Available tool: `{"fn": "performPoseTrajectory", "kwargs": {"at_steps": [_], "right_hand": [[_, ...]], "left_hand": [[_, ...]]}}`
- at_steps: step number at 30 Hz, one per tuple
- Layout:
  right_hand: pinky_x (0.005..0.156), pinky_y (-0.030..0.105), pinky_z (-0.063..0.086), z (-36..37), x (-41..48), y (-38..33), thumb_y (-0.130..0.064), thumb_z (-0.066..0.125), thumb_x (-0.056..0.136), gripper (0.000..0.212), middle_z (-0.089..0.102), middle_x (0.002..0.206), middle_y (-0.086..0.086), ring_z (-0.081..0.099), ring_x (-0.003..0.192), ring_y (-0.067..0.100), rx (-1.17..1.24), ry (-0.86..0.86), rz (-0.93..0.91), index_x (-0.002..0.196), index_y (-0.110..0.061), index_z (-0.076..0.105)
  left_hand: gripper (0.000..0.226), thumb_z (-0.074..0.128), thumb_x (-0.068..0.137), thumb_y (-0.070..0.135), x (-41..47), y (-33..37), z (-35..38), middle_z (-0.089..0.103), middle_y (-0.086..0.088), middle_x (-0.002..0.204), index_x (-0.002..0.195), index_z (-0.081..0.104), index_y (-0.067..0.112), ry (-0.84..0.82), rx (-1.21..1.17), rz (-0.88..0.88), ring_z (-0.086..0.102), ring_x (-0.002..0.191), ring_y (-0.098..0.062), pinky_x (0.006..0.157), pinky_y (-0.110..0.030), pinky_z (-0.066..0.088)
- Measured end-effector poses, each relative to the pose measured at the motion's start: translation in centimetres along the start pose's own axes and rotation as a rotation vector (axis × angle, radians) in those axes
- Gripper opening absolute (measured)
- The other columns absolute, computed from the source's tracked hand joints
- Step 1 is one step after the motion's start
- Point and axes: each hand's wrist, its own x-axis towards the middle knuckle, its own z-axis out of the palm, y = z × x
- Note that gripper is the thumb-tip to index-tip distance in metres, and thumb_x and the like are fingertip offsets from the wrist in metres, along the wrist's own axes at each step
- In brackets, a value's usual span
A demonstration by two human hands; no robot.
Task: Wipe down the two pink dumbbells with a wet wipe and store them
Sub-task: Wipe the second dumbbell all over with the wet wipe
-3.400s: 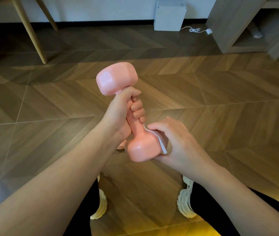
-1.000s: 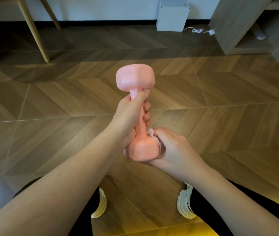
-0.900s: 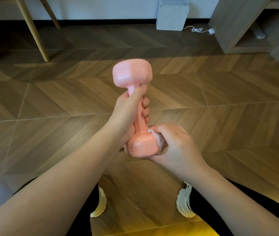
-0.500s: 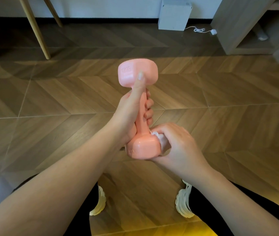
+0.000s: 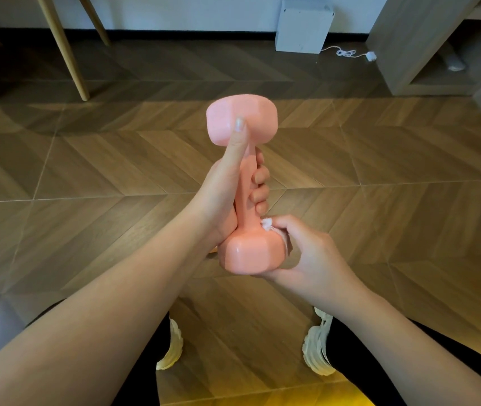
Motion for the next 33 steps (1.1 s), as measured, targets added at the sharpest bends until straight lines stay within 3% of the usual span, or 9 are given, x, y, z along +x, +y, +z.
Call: {"fn": "performPoseTrajectory", "kwargs": {"at_steps": [3,6,8,13,16,20,24,27,33], "right_hand": [[0.081,0.010,0.039,-0.1,0.6,0.1,-0.039,0.087,0.069,0.054,0.058,0.103,-0.023,0.054,0.099,-0.003,0.009,-0.113,-0.026,0.113,-0.030,0.056],[0.077,0.022,0.044,-0.2,0.3,0.2,-0.050,0.085,0.065,0.056,0.062,0.097,-0.014,0.054,0.088,0.001,-0.173,0.052,-0.130,0.103,-0.017,0.063],[0.074,0.017,0.041,-0.1,0.0,0.3,-0.053,0.082,0.066,0.054,0.059,0.095,-0.016,0.050,0.084,-0.005,-0.155,0.104,-0.151,0.102,-0.018,0.063],[0.073,0.031,0.044,0.4,0.3,0.7,-0.026,0.087,0.067,0.046,0.063,0.098,-0.002,0.058,0.090,0.017,-0.171,0.017,-0.134,0.103,-0.011,0.062],[0.070,0.032,0.047,0.0,0.2,0.6,-0.017,0.089,0.064,0.045,0.065,0.095,-0.002,0.056,0.084,0.014,-0.227,0.174,-0.147,0.102,-0.009,0.064],[0.076,0.034,0.045,-0.3,0.5,0.6,-0.008,0.089,0.062,0.042,0.066,0.098,-0.003,0.057,0.091,0.014,-0.370,0.237,-0.195,0.097,-0.005,0.067],[0.077,0.030,0.044,0.2,0.7,0.3,-0.026,0.086,0.069,0.046,0.065,0.105,-0.003,0.054,0.096,0.011,-0.296,0.067,-0.138,0.106,-0.012,0.064],[0.078,0.035,0.048,0.4,1.1,0.1,-0.041,0.081,0.074,0.046,0.062,0.102,-0.008,0.055,0.095,0.009,-0.234,-0.080,-0.045,0.109,-0.020,0.061],[0.075,0.028,0.044,0.8,0.5,-0.2,-0.047,0.080,0.069,0.047,0.066,0.095,-0.004,0.058,0.090,0.013,-0.294,0.221,-0.188,0.095,-0.011,0.065]], "left_hand": [[0.065,0.052,0.065,0.080,0.0,-0.1,-0.1,0.037,0.005,0.058,0.081,0.046,0.018,-0.080,-0.010,0.003,0.031,0.044,-0.011,0.043,-0.023,0.032],[0.066,0.048,0.069,0.082,0.0,0.0,-0.2,0.038,0.005,0.057,0.082,0.045,0.017,-0.138,-0.032,-0.018,0.031,0.043,-0.010,0.042,-0.023,0.033],[0.066,0.045,0.073,0.083,0.2,0.1,-0.4,0.039,0.005,0.058,0.080,0.046,0.017,-0.149,-0.054,-0.025,0.033,0.043,-0.010,0.042,-0.023,0.034],[0.065,0.049,0.068,0.082,0.3,0.0,-0.1,0.046,0.001,0.059,0.078,0.055,0.018,-0.178,-0.010,0.005,0.037,0.044,-0.012,0.045,-0.024,0.035],[0.067,0.043,0.071,0.083,0.7,0.6,0.2,0.059,-0.004,0.071,0.083,0.060,0.019,-0.076,0.106,0.069,0.049,0.055,-0.017,0.059,-0.032,0.046],[0.074,0.042,0.075,0.081,0.9,1.1,-0.2,0.054,0.000,0.071,0.091,0.061,0.011,0.119,0.196,0.035,0.053,0.063,-0.018,0.073,-0.040,0.047],[0.074,0.039,0.078,0.083,0.3,0.7,0.2,0.053,0.001,0.066,0.092,0.062,0.015,0.189,0.173,0.041,0.048,0.056,-0.016,0.059,-0.030,0.043],[0.076,0.031,0.083,0.084,0.0,0.4,0.4,0.052,0.000,0.066,0.087,0.057,0.013,0.105,0.142,0.063,0.043,0.052,-0.015,0.051,-0.028,0.039],[0.084,0.021,0.085,0.085,0.2,0.9,0.3,0.054,-0.003,0.064,0.072,0.061,0.012,0.118,0.027,0.084,0.051,0.051,-0.016,0.049,-0.026,0.045]]}}
